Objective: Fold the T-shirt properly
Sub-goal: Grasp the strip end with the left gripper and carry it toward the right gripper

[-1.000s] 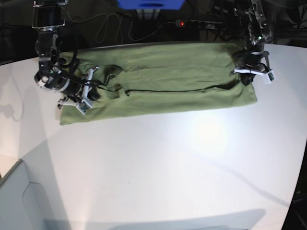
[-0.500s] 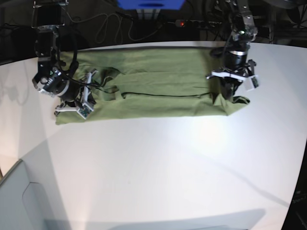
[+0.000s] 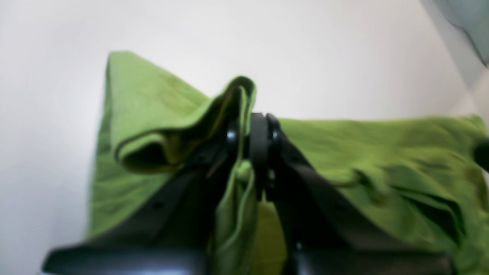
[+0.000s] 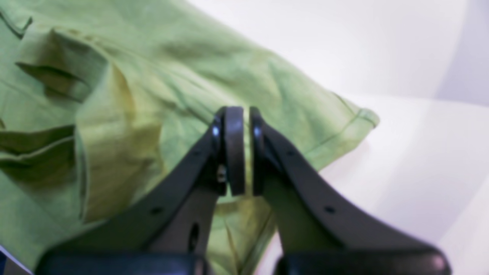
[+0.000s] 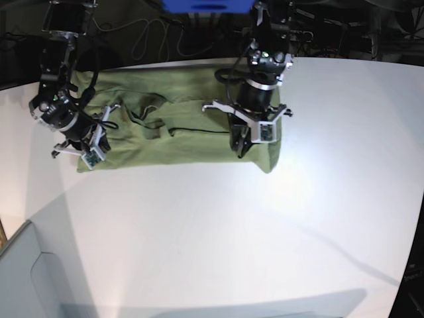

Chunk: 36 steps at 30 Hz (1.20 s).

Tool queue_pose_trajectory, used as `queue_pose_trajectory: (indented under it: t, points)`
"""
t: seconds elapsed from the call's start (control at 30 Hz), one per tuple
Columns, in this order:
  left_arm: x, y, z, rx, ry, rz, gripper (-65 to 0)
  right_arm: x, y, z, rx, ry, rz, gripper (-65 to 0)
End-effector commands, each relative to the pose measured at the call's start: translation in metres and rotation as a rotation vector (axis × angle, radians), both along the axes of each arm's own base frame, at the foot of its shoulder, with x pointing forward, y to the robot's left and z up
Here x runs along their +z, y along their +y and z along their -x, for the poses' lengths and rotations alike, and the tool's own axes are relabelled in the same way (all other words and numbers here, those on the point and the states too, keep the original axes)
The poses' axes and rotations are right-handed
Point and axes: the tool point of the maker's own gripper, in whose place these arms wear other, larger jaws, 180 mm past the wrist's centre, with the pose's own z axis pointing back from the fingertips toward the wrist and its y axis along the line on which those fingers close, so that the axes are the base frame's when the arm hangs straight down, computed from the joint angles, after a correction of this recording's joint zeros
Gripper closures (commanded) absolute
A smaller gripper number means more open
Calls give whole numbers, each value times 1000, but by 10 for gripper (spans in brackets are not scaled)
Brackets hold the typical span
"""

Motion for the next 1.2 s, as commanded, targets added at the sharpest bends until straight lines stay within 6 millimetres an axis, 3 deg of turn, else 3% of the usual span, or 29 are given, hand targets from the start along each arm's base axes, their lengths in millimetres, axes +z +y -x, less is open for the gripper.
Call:
queue_pose_trajectory:
  t: [0.0, 0.27, 0.57, 0.73, 1.03, 1.17]
  points:
    - [11, -12, -6, -24, -44, 22, 0, 13, -3, -7, 9, -48, -6, -5]
    - [-9, -79, -6, -196, 0, 59, 0, 15, -24, -6, -51, -54, 5, -5]
    - [-19, -115, -3, -298, 20, 65, 0, 14, -34, -1, -60, -42, 26, -5]
    - [-21, -128, -4, -336, 19, 62, 0, 13, -35, -1, -60, -39, 27, -5]
    - [-19, -129, -7, -343, 15, 60, -9, 10, -35, 3, -60, -28, 28, -5]
    - [-24, -113, -13, -233, 42, 45, -188, 10, -35, 3, -60, -28, 28, -5]
